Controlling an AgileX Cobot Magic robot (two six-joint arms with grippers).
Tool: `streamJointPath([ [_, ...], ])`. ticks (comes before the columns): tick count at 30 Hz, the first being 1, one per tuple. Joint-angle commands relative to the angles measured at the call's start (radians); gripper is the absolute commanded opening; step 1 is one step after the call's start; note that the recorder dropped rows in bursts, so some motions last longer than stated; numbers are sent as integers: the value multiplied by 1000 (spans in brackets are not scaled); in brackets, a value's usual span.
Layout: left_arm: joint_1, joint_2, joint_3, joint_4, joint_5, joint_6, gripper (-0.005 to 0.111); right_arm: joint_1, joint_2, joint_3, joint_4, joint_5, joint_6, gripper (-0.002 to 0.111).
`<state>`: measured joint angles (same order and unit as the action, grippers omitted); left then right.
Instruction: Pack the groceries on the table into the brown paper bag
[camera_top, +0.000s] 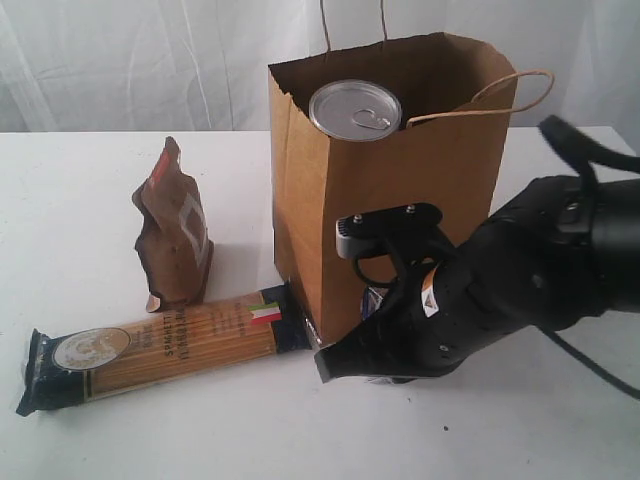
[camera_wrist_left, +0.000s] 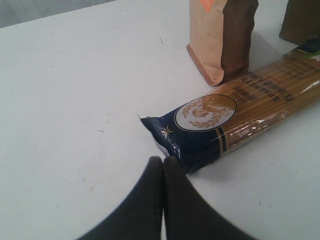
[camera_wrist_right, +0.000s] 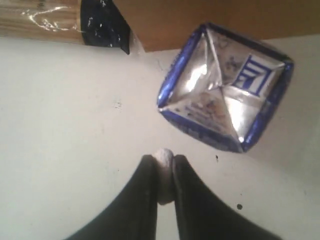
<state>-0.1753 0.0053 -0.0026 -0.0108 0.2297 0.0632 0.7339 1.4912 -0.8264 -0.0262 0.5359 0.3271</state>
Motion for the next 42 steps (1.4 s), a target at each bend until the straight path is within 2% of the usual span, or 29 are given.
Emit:
streamJointPath([
  [1, 4, -5, 3, -2, 3, -2, 0, 3, -102, 1, -12, 72, -18, 0],
  [12, 4, -5, 3, -2, 3, -2, 0, 3, -364, 1, -28, 252, -122, 0],
  [17, 4, -5, 3, -2, 3, -2, 0, -1, -440, 1, -189, 338, -85, 0],
  [22, 4, -5, 3, -2, 3, -2, 0, -81, -455, 1, -304, 394, -32, 0],
  [29, 4, -5, 3, -2, 3, -2, 0, -218, -458, -5, -410, 320, -35, 0],
  [33, 4, -5, 3, -2, 3, -2, 0, -282, -462, -95, -469, 246, 3, 0],
  [42, 4, -5, 3, -2, 3, -2, 0, -306, -466, -298, -532, 165, 16, 0],
])
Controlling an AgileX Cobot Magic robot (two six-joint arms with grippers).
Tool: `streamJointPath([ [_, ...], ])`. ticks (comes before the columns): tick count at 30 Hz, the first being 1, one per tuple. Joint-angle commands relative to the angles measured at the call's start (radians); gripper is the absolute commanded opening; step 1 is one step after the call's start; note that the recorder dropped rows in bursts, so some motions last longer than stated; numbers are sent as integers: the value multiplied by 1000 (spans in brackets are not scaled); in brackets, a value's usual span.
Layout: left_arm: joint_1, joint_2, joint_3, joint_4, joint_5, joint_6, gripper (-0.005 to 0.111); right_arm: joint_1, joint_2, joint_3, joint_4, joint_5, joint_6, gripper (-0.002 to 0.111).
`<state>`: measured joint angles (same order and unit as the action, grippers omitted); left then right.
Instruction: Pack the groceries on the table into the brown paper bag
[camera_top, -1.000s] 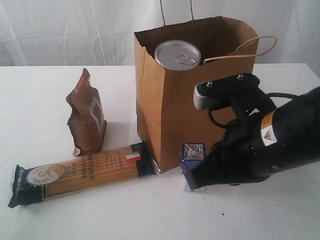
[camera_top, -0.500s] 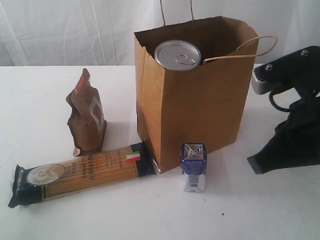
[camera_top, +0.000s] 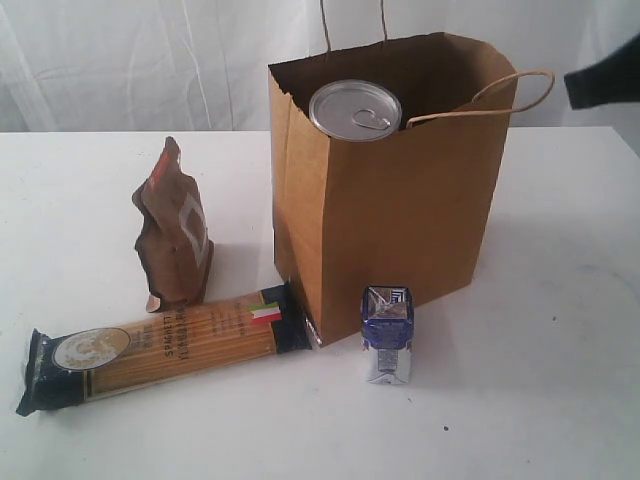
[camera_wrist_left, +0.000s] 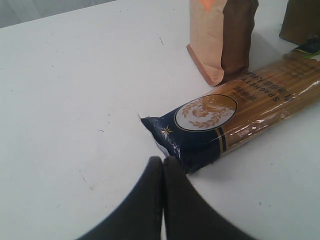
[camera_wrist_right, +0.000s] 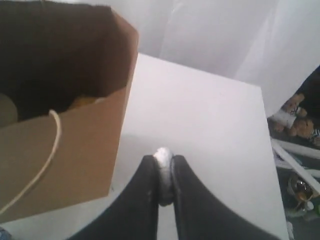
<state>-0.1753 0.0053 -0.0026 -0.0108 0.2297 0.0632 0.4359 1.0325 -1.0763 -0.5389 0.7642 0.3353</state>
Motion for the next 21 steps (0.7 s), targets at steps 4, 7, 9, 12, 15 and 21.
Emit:
streamJointPath([
  [4, 4, -5, 3, -2, 3, -2, 0, -8, 10, -53, 89, -236, -2, 0],
  [7, 4, -5, 3, -2, 3, -2, 0, -6, 45, -53, 152, -255, -75, 0],
  [9, 4, -5, 3, -2, 3, -2, 0, -6, 78, -54, 186, -263, -123, 0],
  [12, 4, -5, 3, -2, 3, -2, 0, -6, 130, -73, 220, -275, -156, 0],
  [15, 4, -5, 3, -2, 3, -2, 0, -6, 179, -101, 222, -295, -156, 0],
  [21, 4, -5, 3, -2, 3, -2, 0, -6, 279, -175, 256, -298, -156, 0],
])
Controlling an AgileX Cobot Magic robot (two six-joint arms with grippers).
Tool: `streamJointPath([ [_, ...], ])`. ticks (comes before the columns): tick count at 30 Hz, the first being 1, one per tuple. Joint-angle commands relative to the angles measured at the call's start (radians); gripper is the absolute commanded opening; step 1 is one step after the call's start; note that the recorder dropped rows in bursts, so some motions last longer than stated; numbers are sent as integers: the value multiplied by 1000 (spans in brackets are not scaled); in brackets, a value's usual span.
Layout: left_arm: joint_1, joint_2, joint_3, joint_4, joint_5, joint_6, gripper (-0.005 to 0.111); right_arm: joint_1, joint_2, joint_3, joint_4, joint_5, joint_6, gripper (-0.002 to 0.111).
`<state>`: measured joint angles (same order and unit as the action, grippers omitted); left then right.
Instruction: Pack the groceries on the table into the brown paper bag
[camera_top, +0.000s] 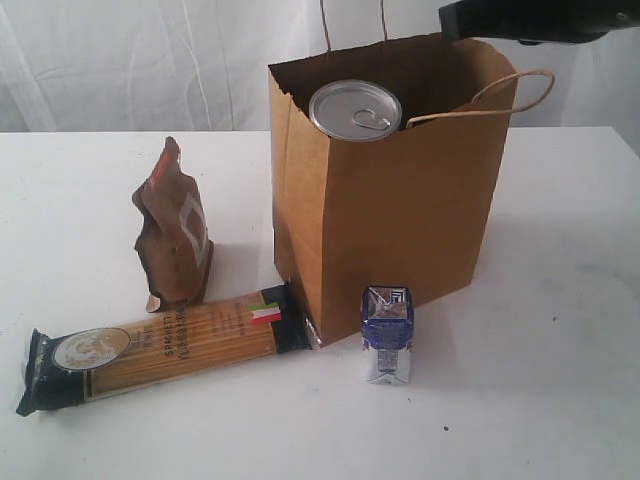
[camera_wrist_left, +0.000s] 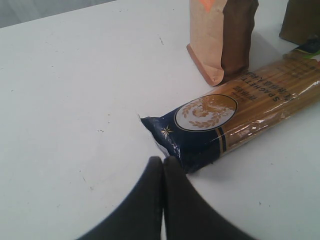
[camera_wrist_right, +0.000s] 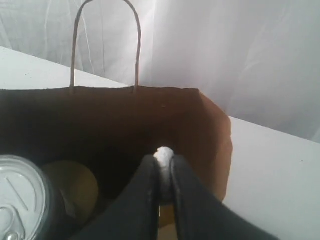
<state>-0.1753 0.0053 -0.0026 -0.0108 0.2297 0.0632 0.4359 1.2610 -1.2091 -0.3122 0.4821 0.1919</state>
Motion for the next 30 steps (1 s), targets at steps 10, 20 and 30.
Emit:
streamJointPath([
  [10, 4, -5, 3, -2, 3, -2, 0, -6, 157, -97, 56, -3, -58, 13],
  [20, 4, -5, 3, -2, 3, -2, 0, -6, 183, -97, 58, -43, -58, 57],
  [30, 4, -5, 3, -2, 3, -2, 0, -6, 86, -97, 50, -27, -58, 58],
])
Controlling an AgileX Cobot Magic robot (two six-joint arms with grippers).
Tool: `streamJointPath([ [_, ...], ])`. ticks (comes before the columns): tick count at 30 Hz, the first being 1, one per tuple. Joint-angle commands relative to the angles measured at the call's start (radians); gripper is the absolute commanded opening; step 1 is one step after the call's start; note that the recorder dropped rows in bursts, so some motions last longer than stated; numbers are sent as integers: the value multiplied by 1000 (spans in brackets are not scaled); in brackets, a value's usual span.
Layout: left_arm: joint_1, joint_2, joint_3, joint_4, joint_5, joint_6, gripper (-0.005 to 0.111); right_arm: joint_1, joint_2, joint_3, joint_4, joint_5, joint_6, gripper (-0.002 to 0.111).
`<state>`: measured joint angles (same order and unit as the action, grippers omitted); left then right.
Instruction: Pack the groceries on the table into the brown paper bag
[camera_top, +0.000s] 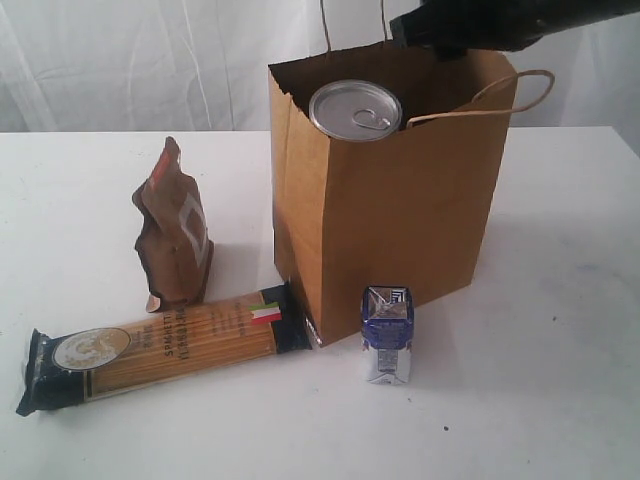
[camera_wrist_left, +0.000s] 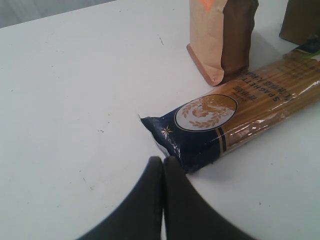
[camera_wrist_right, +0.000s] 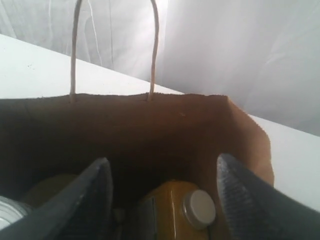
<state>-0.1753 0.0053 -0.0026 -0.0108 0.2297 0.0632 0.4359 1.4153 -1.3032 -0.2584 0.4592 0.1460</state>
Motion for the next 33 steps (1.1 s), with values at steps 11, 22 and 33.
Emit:
streamJointPath([
  [11, 4, -5, 3, -2, 3, -2, 0, -6, -282, -1, -60, 134, -12, 58],
  [22, 4, -5, 3, -2, 3, -2, 0, -6, -472, -1, -60, 287, -12, 58],
  [33, 4, -5, 3, -2, 3, -2, 0, -6, -623, 52, -42, 598, -12, 58],
])
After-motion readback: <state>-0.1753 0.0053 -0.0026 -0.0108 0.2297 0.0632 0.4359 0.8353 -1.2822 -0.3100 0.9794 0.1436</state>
